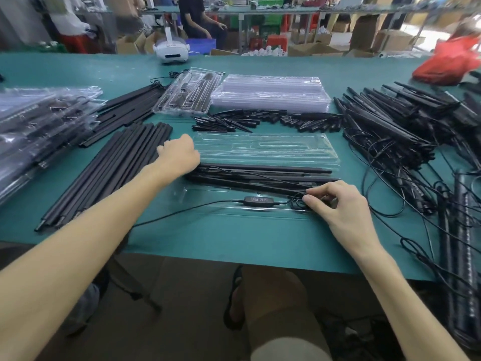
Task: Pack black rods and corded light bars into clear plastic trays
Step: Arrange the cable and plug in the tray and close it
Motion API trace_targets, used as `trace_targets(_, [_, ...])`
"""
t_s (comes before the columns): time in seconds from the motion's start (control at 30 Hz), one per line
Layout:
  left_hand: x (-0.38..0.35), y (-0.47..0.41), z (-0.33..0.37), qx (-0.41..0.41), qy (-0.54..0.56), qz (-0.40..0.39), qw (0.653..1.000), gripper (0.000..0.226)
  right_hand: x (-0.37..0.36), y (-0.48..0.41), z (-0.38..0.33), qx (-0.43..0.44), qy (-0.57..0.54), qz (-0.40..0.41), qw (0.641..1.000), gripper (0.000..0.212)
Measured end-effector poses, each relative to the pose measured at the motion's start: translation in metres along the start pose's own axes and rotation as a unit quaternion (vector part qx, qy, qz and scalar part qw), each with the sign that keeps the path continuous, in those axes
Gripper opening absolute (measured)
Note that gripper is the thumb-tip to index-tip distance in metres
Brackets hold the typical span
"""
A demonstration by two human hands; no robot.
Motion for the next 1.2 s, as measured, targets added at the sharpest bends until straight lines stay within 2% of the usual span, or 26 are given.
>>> trace_targets(0.07, [-0.002, -0.005, 0.001, 0.018, 0.063, 0.011, 0.998, 0.005, 0.0, 0.0, 0.0, -0.003, -0.002, 0.0, 1.0, 0.01])
trace_targets(0.17, [-0.005, -0.012, -0.005, 0.05, 0.219, 0.016, 0.974, 0.016, -0.001, 0.0, 0.0, -0.005, -0.005, -0.002, 1.0, 0.01])
trace_targets(0.33, [-0.002, -0.014, -0.017, 0.121, 0.475, 0.071, 0.869, 0.02, 0.0, 0.0, 0.001, -0.005, -0.004, -0.001, 1.0, 0.009])
trace_targets(0.5, [0.002, -0.007, -0.023, 0.166, 0.597, 0.121, 0.775, 0.015, -0.001, 0.0, 0.0, -0.002, -0.001, 0.0, 1.0, 0.009])
trace_targets(0.57, [0.005, -0.006, -0.023, 0.174, 0.626, 0.131, 0.749, 0.012, -0.001, 0.0, 0.0, -0.002, -0.003, 0.001, 1.0, 0.009])
trace_targets(0.63, [0.009, -0.006, -0.021, 0.159, 0.633, 0.129, 0.747, 0.008, -0.001, 0.0, 0.0, -0.002, -0.005, 0.003, 1.0, 0.009])
trace_targets(0.77, [0.011, -0.003, -0.017, 0.087, 0.614, 0.111, 0.776, 0.019, -0.002, 0.0, 0.0, 0.0, -0.001, 0.005, 1.0, 0.009])
trace_targets(0.83, [0.013, 0.0, -0.016, 0.072, 0.629, 0.111, 0.766, 0.02, -0.002, -0.001, 0.0, -0.001, -0.001, 0.004, 1.0, 0.009])
trace_targets(0.97, [0.018, 0.004, -0.015, 0.075, 0.646, 0.097, 0.754, 0.058, -0.002, -0.001, 0.0, -0.004, -0.001, 0.004, 1.0, 0.009])
trace_targets(1.1, [0.027, 0.007, -0.015, 0.04, 0.61, 0.058, 0.789, 0.075, -0.002, -0.001, 0.0, -0.004, 0.001, 0.004, 1.0, 0.01])
trace_targets(1.2, [0.035, 0.007, -0.015, 0.002, 0.567, -0.02, 0.824, 0.091, -0.002, -0.001, 0.0, -0.006, 0.002, 0.004, 1.0, 0.01])
Point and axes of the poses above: each hand's wrist, its own y-axis away from the middle knuckle, its own x-axis out of the back of the hand, z = x × y, the point moved 3 cm from there along -y, towards the middle knuckle, and after that the axes turned 11 degrees about y, right-handed, at the moved point
